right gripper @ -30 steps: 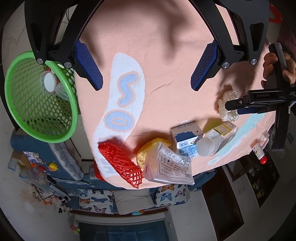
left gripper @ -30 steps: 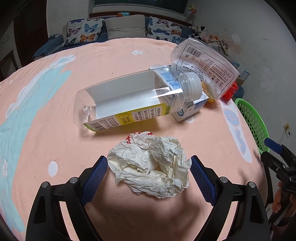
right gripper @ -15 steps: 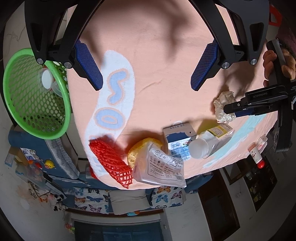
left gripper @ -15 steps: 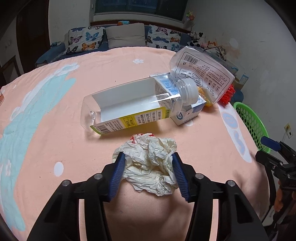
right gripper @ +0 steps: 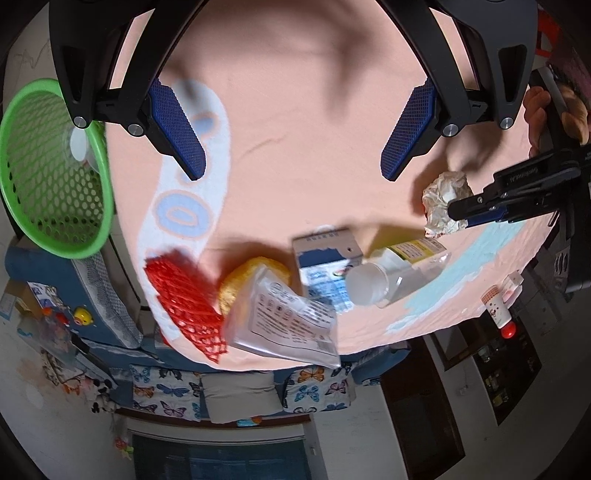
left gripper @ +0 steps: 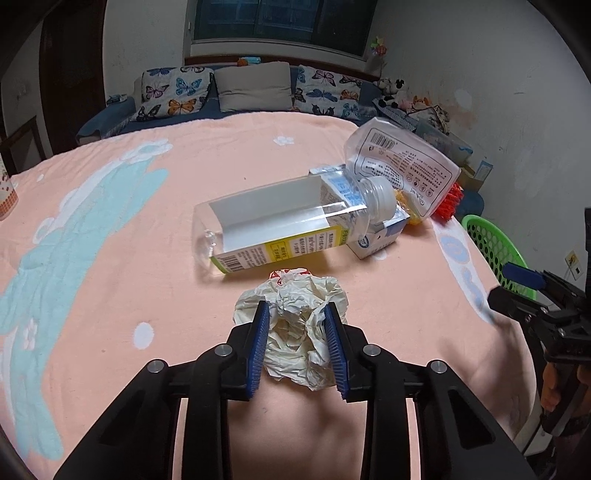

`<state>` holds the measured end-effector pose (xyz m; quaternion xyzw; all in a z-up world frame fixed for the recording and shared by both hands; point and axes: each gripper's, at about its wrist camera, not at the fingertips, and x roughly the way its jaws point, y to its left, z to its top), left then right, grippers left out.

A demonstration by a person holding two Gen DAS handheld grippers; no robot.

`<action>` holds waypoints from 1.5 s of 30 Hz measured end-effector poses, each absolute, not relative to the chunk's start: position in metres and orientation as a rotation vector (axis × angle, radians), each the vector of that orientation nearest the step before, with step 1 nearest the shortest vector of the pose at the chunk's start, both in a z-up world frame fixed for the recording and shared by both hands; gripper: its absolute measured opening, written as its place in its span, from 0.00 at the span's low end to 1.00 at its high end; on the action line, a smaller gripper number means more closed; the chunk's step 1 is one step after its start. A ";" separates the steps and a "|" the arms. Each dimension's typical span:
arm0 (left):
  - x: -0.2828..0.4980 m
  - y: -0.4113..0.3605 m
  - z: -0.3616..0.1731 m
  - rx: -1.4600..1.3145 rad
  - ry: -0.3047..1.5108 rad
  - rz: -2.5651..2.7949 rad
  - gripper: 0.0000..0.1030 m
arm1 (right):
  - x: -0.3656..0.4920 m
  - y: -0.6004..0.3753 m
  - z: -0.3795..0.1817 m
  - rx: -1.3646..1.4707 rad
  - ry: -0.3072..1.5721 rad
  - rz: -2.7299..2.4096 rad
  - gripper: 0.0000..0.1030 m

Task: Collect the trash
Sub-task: 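Grasp the clear plastic bottle with the right tool while the left tool holds the tissue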

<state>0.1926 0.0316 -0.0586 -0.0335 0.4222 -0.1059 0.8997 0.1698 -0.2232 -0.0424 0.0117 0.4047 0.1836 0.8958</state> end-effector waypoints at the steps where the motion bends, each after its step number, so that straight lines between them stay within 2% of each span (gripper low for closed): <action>1: 0.191 0.034 -0.056 -0.074 0.867 -0.221 0.28 | 0.171 -0.220 -0.041 0.024 0.836 0.387 0.92; 4: 0.185 0.039 -0.050 -0.081 0.849 -0.221 0.28 | 0.179 -0.205 -0.036 0.012 0.822 0.417 0.91; 11: 0.172 0.056 -0.036 -0.106 0.820 -0.221 0.28 | 0.204 -0.172 -0.026 0.033 0.811 0.492 0.80; 19: 0.162 0.079 -0.029 -0.124 0.801 -0.200 0.28 | 0.230 -0.137 -0.022 -0.055 0.836 0.551 0.78; 23: 0.159 0.094 -0.026 -0.149 0.798 -0.186 0.28 | 0.242 -0.114 -0.010 -0.191 0.839 0.607 0.79; 25: 0.157 0.099 -0.025 -0.152 0.798 -0.177 0.28 | 0.250 -0.100 -0.008 -0.267 0.855 0.647 0.83; 31: 0.152 0.114 -0.026 -0.158 0.809 -0.161 0.27 | 0.269 -0.060 -0.009 -0.480 0.880 0.760 0.84; 36: 0.151 0.124 -0.031 -0.185 0.829 -0.156 0.27 | 0.274 -0.021 -0.027 -0.731 0.925 0.868 0.85; 45: 0.149 0.132 -0.039 -0.196 0.848 -0.148 0.27 | 0.283 0.009 -0.067 -0.999 0.998 0.953 0.85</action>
